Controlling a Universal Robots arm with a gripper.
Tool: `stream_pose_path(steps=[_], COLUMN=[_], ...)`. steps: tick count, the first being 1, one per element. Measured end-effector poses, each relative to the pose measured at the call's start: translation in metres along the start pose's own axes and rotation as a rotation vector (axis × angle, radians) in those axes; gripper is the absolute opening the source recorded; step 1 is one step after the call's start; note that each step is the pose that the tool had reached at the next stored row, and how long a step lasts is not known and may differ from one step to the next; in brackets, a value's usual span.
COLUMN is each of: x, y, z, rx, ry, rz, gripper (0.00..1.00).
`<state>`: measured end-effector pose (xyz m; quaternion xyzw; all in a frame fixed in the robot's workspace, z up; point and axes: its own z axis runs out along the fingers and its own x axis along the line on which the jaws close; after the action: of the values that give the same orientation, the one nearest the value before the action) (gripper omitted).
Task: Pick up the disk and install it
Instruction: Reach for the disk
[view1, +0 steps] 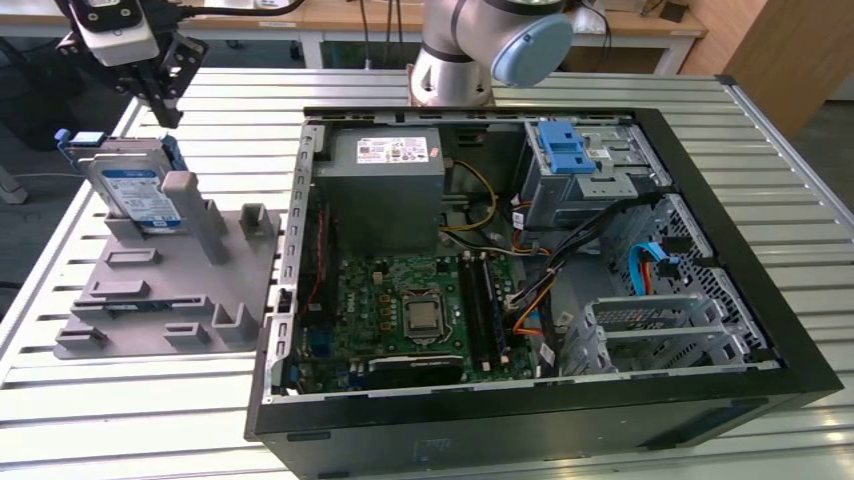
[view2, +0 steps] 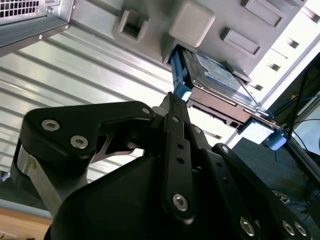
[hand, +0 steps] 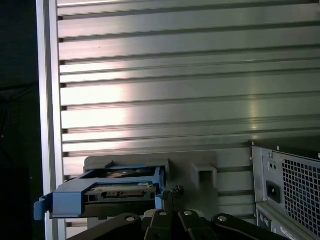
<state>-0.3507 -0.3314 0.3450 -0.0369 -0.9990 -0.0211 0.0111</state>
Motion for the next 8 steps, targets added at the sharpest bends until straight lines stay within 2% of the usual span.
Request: stream_pose_path(steps=[5,8], x=[0.0041,0.0061], y=[-0.001,-0.0015], z=[0.0001,0.0002], rx=[0.0,0.0005], ry=[0.0001,0.0009], rz=[-0.004,-0.026], gripper=[0.11,0.11])
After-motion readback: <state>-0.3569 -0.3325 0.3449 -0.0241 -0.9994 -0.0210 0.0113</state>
